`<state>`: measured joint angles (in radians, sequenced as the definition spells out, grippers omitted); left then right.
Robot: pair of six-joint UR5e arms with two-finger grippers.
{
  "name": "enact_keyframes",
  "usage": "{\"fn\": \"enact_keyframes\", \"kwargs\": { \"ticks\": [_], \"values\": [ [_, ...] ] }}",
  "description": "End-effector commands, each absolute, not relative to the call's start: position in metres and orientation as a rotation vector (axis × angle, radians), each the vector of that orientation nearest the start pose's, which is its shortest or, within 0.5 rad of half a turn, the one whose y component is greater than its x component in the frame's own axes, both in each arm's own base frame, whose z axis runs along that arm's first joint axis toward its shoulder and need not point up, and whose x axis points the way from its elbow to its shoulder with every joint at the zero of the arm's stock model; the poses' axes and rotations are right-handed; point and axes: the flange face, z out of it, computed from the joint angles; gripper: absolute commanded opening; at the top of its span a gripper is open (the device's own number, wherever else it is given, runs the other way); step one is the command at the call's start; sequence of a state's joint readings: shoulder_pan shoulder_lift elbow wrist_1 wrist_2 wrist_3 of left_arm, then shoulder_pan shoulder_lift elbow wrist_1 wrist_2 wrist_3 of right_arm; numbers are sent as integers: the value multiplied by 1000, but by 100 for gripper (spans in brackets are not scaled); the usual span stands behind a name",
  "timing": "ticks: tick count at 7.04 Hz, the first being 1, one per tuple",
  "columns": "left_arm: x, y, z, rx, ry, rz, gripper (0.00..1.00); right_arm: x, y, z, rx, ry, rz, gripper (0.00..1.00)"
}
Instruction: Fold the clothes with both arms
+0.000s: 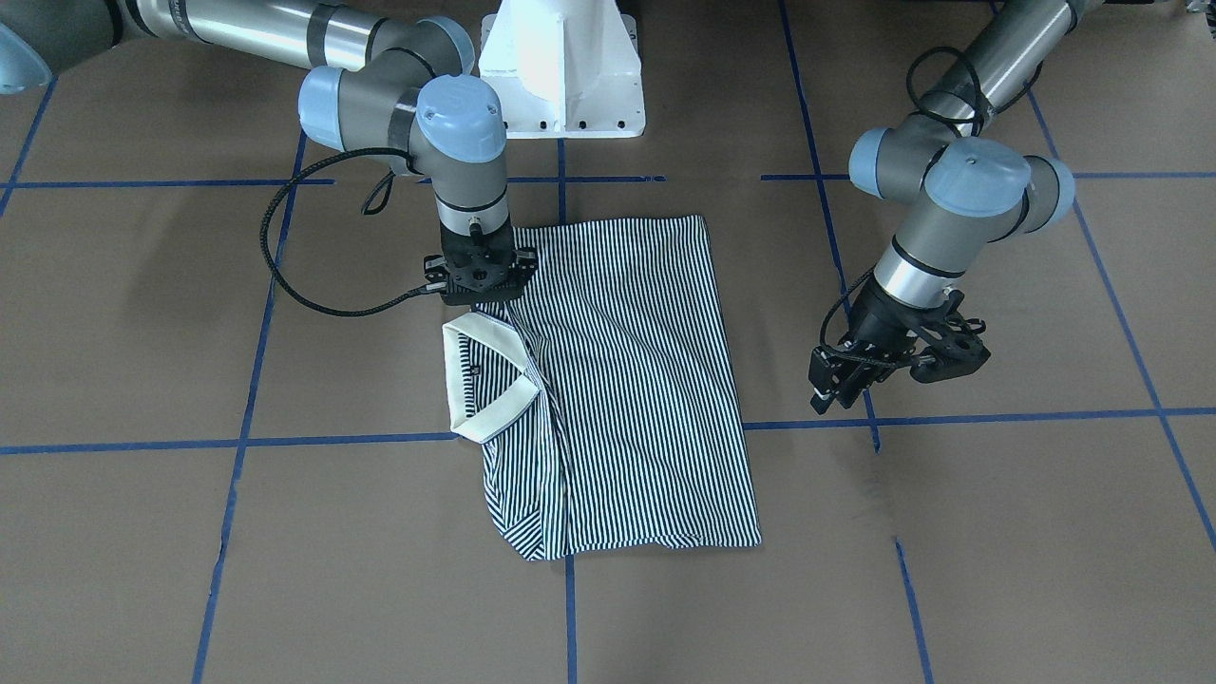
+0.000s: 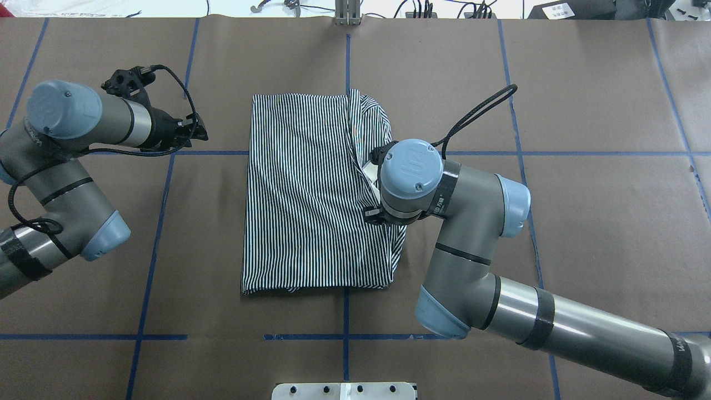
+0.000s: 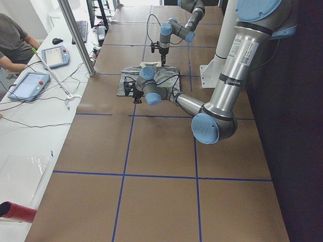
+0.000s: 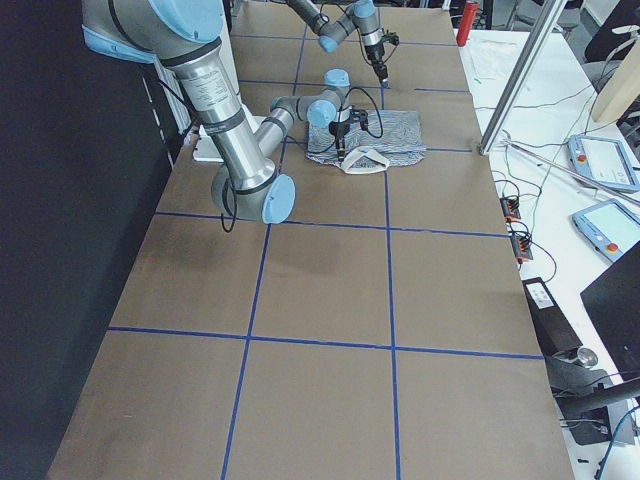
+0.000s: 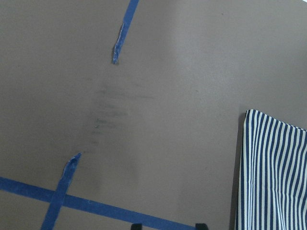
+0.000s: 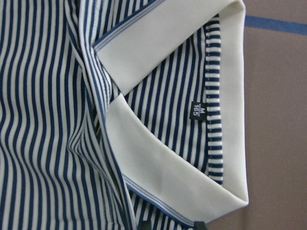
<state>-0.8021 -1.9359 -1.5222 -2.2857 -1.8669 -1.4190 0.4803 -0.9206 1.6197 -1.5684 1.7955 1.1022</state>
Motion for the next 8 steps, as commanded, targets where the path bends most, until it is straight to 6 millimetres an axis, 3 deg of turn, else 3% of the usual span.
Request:
{"fn": "enact_keyframes", "kwargs": {
  "ticks": [1,2,3,4,6,8],
  "values": [
    [382,-545,400,233,1042,-435,47,-575,-445,227,141,-729,-36,99],
    [382,-545,400,233,1042,-435,47,-593,-470,206,147,-722,-20,100],
    [382,-545,400,233,1042,-435,47,-604,-493,198,145,-699,-12,100],
    [382,-545,400,232,1042,-437,47,-606,-501,199,145,-687,-14,100],
    [382,-545,400,232,1042,-437,47,-616,-518,225,170,-682,-48,100],
    [382,-545,400,233,1042,-435,47,-603,-530,246,163,-661,-65,100]
  ]
}}
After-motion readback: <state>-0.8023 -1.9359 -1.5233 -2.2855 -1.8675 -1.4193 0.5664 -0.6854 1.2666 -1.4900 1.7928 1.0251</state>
